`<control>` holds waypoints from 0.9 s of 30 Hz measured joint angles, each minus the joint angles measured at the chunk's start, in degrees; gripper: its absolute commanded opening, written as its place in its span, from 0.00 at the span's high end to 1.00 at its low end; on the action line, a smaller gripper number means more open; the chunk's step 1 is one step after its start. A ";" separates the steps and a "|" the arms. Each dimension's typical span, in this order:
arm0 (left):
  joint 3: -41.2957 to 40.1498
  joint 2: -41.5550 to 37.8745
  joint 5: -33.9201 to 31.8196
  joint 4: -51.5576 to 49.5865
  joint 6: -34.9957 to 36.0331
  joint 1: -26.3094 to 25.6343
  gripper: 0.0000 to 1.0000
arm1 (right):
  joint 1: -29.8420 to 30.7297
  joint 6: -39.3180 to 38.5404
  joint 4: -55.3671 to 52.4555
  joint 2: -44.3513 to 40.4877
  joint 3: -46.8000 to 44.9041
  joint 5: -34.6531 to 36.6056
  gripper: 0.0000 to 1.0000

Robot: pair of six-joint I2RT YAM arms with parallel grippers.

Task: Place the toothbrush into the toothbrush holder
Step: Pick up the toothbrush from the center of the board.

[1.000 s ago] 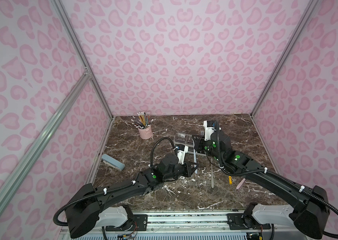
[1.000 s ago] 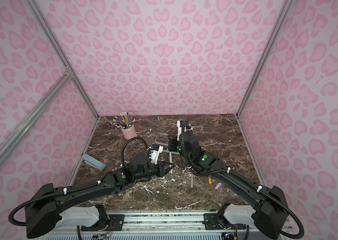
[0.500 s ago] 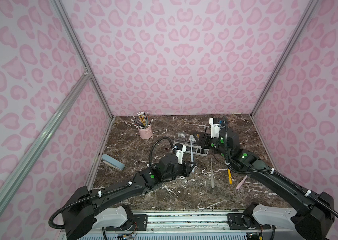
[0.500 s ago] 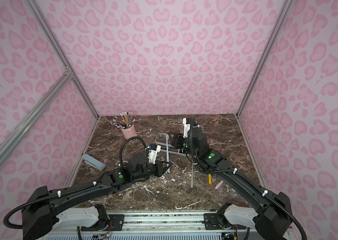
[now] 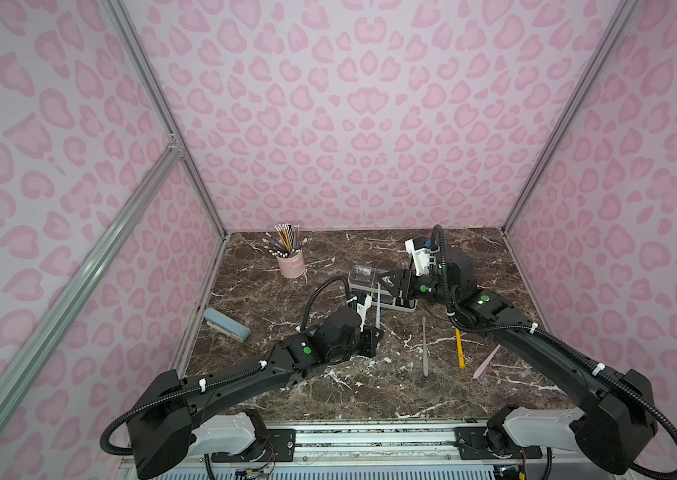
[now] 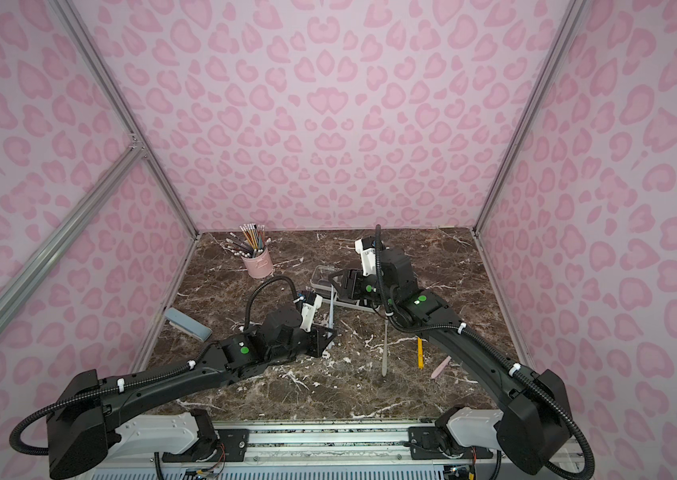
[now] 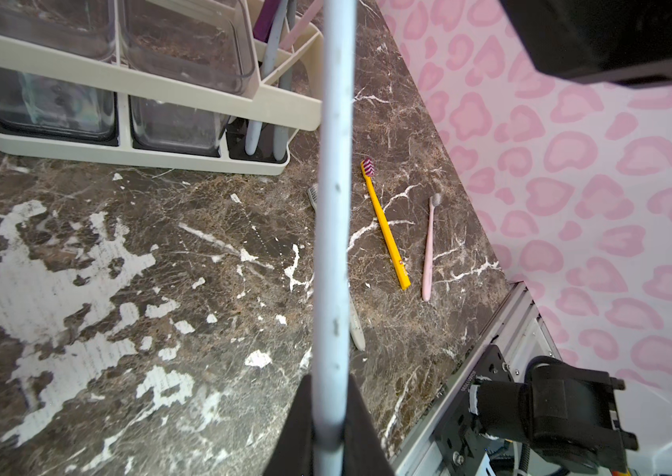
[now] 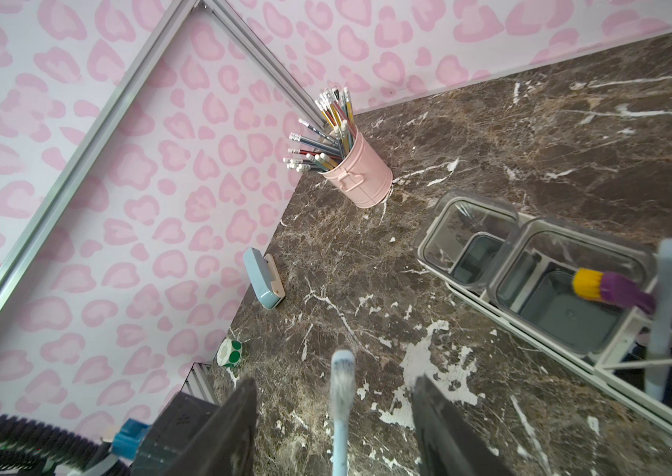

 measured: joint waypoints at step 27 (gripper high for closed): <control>-0.02 0.26 -0.55 -0.61 1.16 -0.02 0.97 | -0.07 -0.35 0.26 5.14 0.87 -4.66 0.80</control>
